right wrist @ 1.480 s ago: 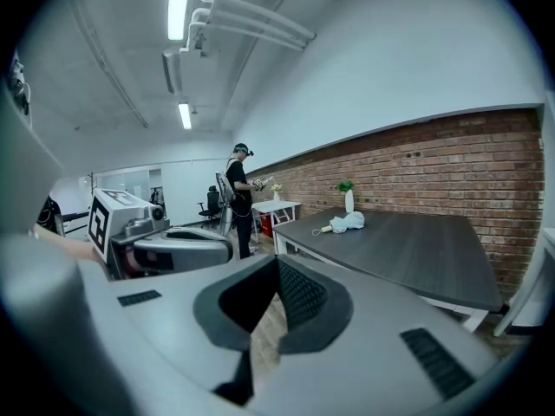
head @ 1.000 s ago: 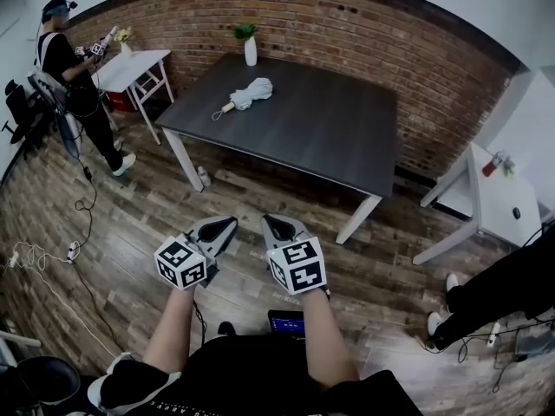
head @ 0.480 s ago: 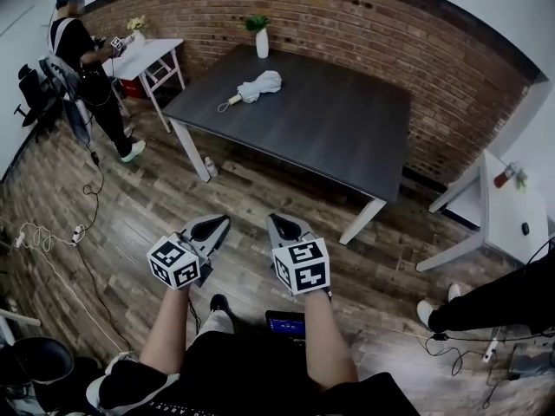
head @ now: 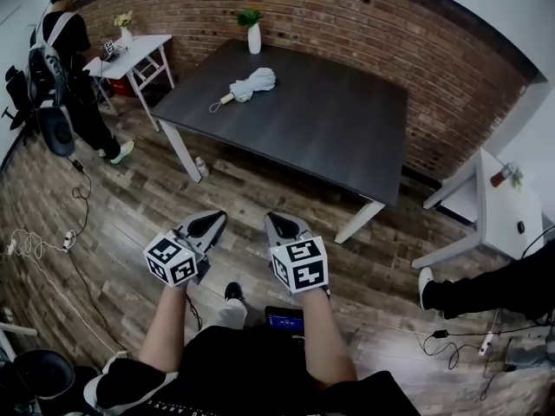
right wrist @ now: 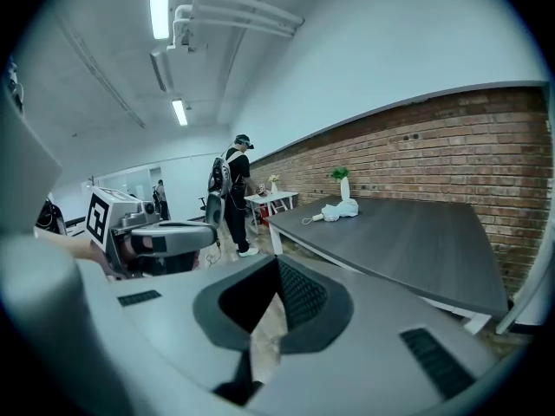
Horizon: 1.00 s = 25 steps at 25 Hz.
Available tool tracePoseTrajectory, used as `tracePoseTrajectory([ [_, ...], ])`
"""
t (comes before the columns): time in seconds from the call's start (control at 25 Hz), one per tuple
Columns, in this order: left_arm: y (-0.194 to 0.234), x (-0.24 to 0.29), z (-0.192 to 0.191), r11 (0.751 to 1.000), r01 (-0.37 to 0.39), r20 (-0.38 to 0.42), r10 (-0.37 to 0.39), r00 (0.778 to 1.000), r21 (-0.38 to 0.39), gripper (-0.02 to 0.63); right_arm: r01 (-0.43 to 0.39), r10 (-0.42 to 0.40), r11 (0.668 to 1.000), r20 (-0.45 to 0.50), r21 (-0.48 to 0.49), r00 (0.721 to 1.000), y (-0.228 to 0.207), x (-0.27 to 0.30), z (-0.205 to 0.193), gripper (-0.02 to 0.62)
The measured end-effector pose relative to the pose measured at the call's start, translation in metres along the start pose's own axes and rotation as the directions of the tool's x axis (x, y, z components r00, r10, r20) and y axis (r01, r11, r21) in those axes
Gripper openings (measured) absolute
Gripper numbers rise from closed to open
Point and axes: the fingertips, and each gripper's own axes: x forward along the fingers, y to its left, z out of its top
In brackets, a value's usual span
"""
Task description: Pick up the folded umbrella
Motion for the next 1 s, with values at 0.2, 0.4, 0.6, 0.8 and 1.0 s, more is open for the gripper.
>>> tracePoseTrajectory([
  [0.2, 0.034, 0.019, 0.008, 0.999, 0.045, -0.001, -0.045, 0.999, -0.004, 0.002, 0.054, -0.054, 0.998, 0.000, 0.010, 0.999, -0.017, 0.030, 0.019, 0.008],
  [0.4, 0.074, 0.033, 0.020, 0.995, 0.099, 0.013, -0.099, 0.995, -0.023, 0.002, 0.094, -0.094, 0.996, -0.009, 0.003, 0.996, -0.023, 0.066, 0.037, 0.008],
  [0.6, 0.108, 0.038, 0.028, 0.986, 0.166, -0.013, -0.166, 0.986, 0.001, 0.002, 0.136, -0.136, 0.991, -0.012, 0.011, 0.991, -0.022, 0.103, 0.057, 0.008],
  [0.8, 0.150, 0.031, 0.037, 0.984, 0.180, -0.001, -0.180, 0.984, 0.002, 0.002, 0.160, -0.160, 0.987, -0.005, 0.007, 0.987, -0.012, 0.138, 0.075, 0.008],
  [1.0, 0.178, 0.026, 0.042, 0.980, 0.200, 0.024, -0.200, 0.980, -0.020, 0.002, 0.170, -0.170, 0.985, -0.014, -0.002, 0.985, -0.004, 0.164, 0.083, 0.008],
])
